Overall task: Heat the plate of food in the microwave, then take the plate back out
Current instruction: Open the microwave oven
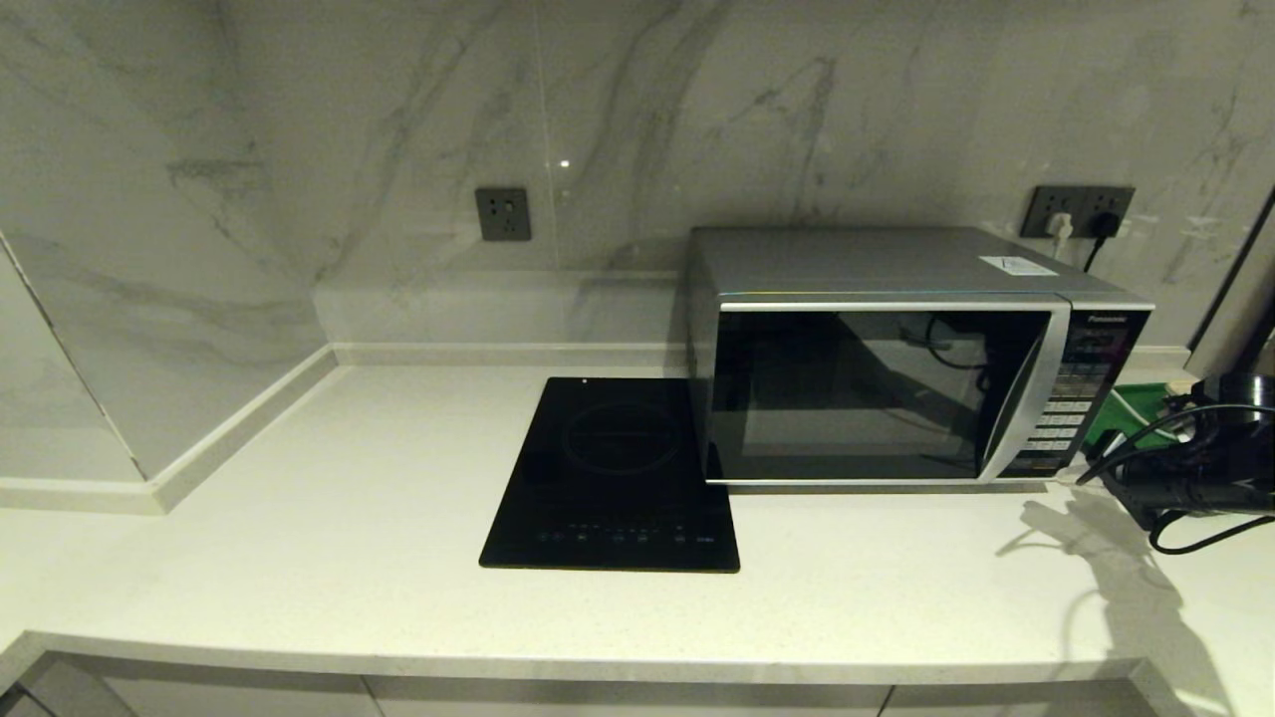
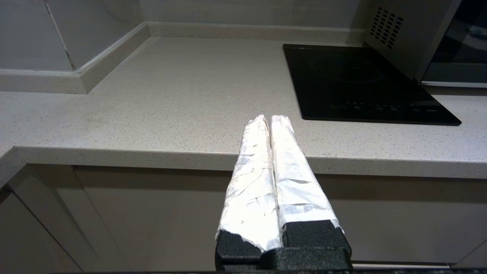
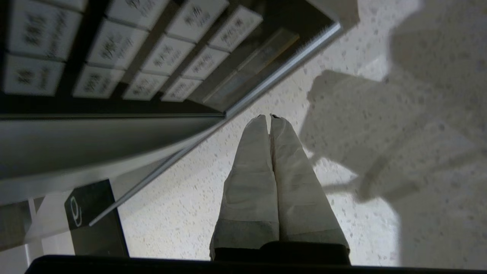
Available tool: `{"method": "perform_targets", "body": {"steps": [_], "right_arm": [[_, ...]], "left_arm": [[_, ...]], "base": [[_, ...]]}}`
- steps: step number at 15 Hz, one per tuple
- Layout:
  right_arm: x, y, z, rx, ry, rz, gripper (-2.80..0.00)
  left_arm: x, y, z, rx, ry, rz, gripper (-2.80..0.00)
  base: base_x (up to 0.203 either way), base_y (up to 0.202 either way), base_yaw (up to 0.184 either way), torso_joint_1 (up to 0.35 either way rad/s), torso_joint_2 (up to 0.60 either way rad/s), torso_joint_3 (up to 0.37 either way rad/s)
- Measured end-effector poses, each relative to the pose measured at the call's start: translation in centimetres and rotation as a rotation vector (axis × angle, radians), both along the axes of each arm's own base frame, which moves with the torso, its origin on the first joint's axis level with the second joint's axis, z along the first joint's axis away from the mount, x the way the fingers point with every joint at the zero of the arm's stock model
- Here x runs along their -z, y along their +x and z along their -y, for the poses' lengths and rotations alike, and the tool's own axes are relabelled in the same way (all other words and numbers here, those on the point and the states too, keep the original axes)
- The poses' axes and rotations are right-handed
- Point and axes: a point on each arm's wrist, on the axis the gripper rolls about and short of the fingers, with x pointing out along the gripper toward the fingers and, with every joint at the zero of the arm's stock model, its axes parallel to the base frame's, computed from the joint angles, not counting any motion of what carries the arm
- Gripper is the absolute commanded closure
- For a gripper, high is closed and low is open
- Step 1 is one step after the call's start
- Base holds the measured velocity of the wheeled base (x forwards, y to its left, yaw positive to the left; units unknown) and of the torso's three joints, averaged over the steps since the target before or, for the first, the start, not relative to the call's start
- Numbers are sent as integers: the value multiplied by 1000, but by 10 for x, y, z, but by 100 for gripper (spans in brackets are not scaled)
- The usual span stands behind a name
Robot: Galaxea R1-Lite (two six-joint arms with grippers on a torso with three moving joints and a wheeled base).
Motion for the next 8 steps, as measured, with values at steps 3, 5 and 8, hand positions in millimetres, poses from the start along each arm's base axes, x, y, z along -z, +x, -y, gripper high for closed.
{"method": "perform_targets", "body": {"steps": [3,5,8], "right_arm": [[-1,8,4,21,-7,63,0],[5,14,7,36,-8,110,0],[16,17,7,36,4,96,0]], "left_arm": [[0,0,0,0,0,0,0],[0,0,0,0,0,0,0],[0,0,0,0,0,0,0]], "base": [[0,0,0,0,0,0],[0,0,0,0,0,0],[0,0,0,0,0,0]]}}
